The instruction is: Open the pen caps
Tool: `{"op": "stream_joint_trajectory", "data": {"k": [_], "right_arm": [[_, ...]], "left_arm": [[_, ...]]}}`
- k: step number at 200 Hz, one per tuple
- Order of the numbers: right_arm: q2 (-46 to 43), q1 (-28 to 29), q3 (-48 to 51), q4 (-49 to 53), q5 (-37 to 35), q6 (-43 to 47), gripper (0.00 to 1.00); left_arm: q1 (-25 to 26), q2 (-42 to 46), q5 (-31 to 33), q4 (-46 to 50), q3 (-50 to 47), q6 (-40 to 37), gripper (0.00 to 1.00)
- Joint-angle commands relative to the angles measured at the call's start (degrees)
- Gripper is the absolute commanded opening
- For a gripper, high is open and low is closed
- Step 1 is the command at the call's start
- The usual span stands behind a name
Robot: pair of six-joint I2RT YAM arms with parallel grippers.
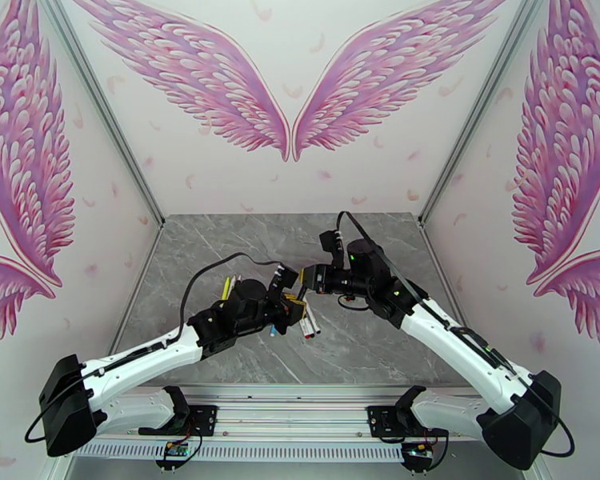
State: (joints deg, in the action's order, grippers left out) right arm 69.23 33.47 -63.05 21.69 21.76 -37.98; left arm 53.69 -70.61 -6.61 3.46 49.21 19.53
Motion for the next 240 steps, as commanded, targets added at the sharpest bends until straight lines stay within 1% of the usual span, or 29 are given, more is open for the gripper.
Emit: {"op": "stream_joint_trajectory", "data": {"k": [1, 16, 40, 46, 63, 77, 99, 116, 122, 140, 157, 171, 182, 204, 240], "right_arm": [[-0.42, -3.28, -1.23, -1.51, -13.19, -2.02, 0.11], [-0.60, -3.68, -0.53, -1.14, -14.33, -3.04, 0.10], [-0.18, -5.06, 0.49, -1.48, -13.19, -3.02, 0.10], [-0.21, -5.65, 1.00, -2.59, -11.80, -2.64, 0.10], [-0.59, -7.48, 3.45, -8.39, -4.77, -1.29, 0.11], [-0.60, -8.31, 4.29, -10.61, -0.54, 0.87, 0.11], [-0.61, -9.00, 3.84, -7.14, 0.86, 5.25, 0.13], [-0.26, -10.02, 3.00, -0.51, 1.51, 10.51, 0.15], [-0.01, -10.39, 2.60, 2.60, 1.07, 12.67, 0.16], [0.76, -11.11, 2.51, 10.82, -4.54, 17.90, 0.17], [1.37, -12.37, 3.74, 13.65, -6.99, 20.49, 0.17], [3.47, -13.74, 3.68, 16.59, -9.26, 21.74, 0.21], [5.87, -14.93, 3.12, 19.12, -12.04, 22.32, 0.23], [9.62, -17.36, 3.54, 19.69, -15.44, 23.79, 0.23], [15.93, -22.23, 3.98, 17.63, -15.01, 24.30, 0.23]], "left_arm": [[1.01, -1.03, 2.36, 8.88, 0.13, -1.15, 0.00], [1.49, -1.24, 2.35, 8.70, 0.51, -1.34, 0.00], [1.43, -1.37, -0.94, 7.51, -0.40, -0.77, 0.00], [1.29, -1.23, -2.44, 7.04, -0.83, -0.45, 0.00], [0.04, -0.76, -7.32, 4.62, -2.50, 1.56, 0.00], [-1.35, 0.68, -9.06, 1.90, -4.66, 3.63, 0.00], [-3.51, 3.67, -9.31, 0.06, -6.56, 5.04, 0.00], [-4.73, 6.09, -8.98, -1.28, -8.15, 6.39, 0.00], [-5.19, 6.87, -8.96, -1.94, -8.81, 7.00, 0.00], [-6.76, 8.92, -8.94, -3.87, -11.18, 9.11, 0.00], [-8.30, 10.51, -8.91, -4.79, -12.92, 10.33, 0.00], [-9.48, 11.35, -9.27, -4.68, -13.52, 10.70, 0.00], [-9.91, 11.94, -9.54, -4.10, -13.62, 10.50, 0.00], [-10.01, 12.00, -8.99, -1.75, -12.88, 9.46, 0.00], [-9.99, 11.67, -8.59, -0.01, -12.49, 8.59, 0.00]]}}
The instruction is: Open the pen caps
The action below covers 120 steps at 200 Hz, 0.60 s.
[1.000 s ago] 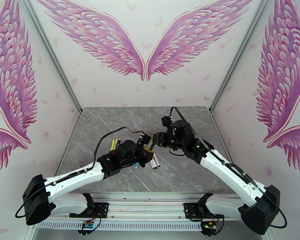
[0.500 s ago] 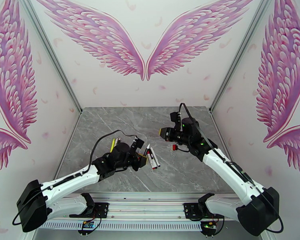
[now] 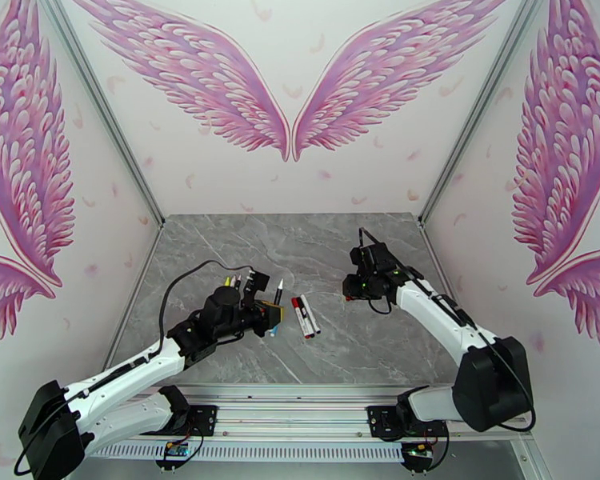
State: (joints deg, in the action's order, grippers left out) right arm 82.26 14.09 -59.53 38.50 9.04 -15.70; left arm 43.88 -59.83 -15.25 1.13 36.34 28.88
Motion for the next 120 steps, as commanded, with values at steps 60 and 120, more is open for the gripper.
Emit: {"op": "stream_joint_trajectory", "data": {"k": [60, 120], "right_arm": [[12.31, -7.98, -1.46, -1.28, -2.27, 3.92, 0.23], [18.52, -8.87, -3.04, -3.87, -1.56, 5.02, 0.24]], "left_arm": [[0.75, -2.10, 0.67, 4.23, 2.04, -1.45, 0.00], [1.12, -4.99, 1.01, 5.10, 3.83, -2.12, 0.00]]}}
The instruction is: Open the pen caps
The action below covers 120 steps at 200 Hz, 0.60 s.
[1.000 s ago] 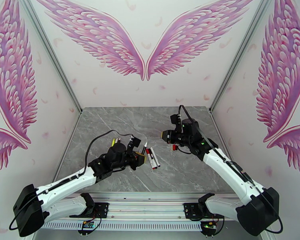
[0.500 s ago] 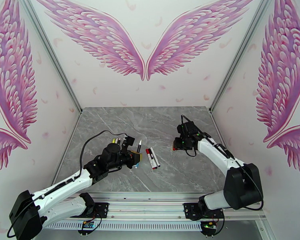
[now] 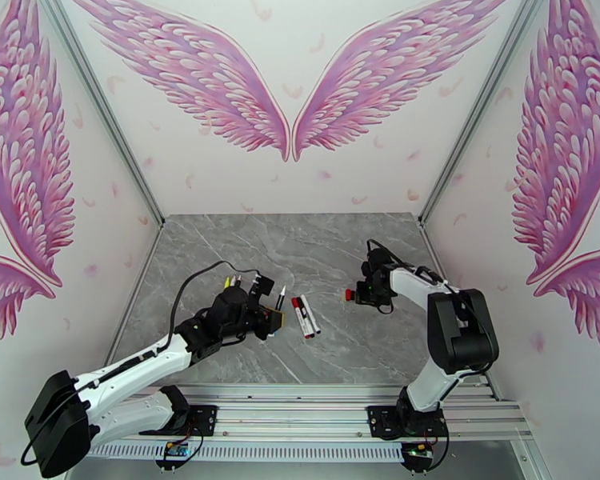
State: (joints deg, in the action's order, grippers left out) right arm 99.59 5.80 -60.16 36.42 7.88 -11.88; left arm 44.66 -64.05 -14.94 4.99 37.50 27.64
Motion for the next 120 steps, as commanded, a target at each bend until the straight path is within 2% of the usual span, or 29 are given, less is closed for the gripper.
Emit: {"op": "stream_joint_trajectory", "data": {"k": [1, 120], "right_arm": [[1.25, -0.60, -2.45, -1.80, -0.40, 1.18, 0.24], [4.43, -1.32, -5.30, -2.15, 1.33, 0.86, 0.27]], "left_arm": [[0.34, -0.83, 0.70, 1.24, 2.76, -0.81, 0.00], [0.77, -2.25, 0.88, 1.07, 3.10, -0.40, 0.00]]}}
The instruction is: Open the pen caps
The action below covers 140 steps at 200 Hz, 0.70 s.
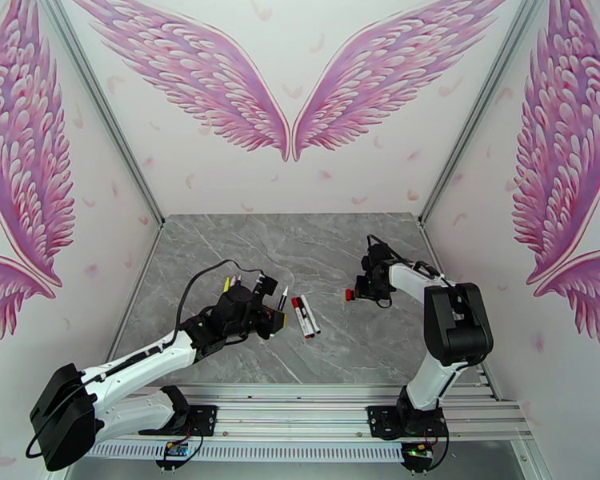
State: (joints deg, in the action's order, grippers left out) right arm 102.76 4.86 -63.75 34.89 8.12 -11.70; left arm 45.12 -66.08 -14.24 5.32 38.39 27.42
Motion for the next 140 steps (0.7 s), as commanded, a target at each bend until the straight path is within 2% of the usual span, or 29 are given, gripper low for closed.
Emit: {"op": "stream_joint_trajectory", "data": {"k": [1, 50, 140], "right_arm": [[1.32, -0.42, -1.68, -0.62, 1.10, 0.66, 0.27], [1.71, -0.38, -1.99, -0.49, 1.46, 0.30, 0.30], [0.77, -0.42, -0.66, -3.15, 2.68, -2.17, 0.23]], "left_arm": [[0.32, -0.25, 0.18, 0.74, 2.21, -0.18, 0.00], [0.40, -0.41, 0.26, 1.28, 2.75, -0.14, 0.00], [0.43, -1.61, 0.00, 1.66, 3.75, -0.31, 0.00]]}}
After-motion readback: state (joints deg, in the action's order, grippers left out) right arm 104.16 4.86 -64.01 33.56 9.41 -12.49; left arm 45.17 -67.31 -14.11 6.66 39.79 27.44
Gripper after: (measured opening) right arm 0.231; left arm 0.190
